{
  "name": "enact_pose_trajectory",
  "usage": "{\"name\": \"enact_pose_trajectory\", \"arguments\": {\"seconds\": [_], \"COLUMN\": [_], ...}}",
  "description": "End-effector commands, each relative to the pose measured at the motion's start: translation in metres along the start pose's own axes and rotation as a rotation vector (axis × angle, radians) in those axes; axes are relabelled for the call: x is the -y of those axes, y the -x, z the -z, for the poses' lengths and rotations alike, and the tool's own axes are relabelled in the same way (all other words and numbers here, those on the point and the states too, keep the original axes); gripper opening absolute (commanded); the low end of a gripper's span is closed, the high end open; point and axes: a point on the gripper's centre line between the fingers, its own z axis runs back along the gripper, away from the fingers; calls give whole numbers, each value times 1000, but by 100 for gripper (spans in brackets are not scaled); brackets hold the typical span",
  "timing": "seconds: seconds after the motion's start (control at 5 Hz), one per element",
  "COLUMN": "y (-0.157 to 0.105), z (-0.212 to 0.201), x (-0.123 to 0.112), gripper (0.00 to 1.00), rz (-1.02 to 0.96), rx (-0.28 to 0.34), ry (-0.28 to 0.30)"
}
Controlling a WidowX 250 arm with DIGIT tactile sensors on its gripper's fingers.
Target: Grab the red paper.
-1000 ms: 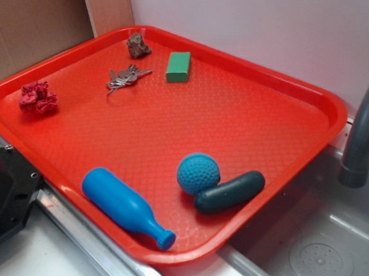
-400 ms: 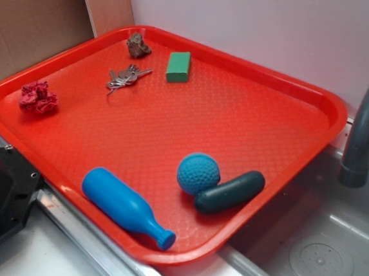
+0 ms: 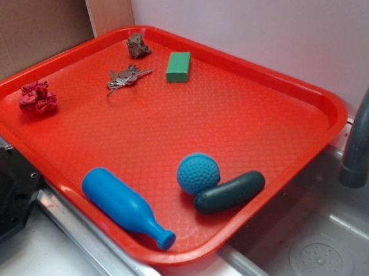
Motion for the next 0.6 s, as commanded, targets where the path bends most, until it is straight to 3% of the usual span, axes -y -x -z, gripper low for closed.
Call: {"name": "enact_pose_trajectory", "arguments": {"seconds": [0.0,0.2,0.4], "y": [-28,-26,-22], "z": [54,85,112], "x": [-51,-78,-93], "gripper": [100,100,100], "rz": [-100,-116,-176], "rx": [-10,25,-11], "ry": [-82,-110,-113]}}
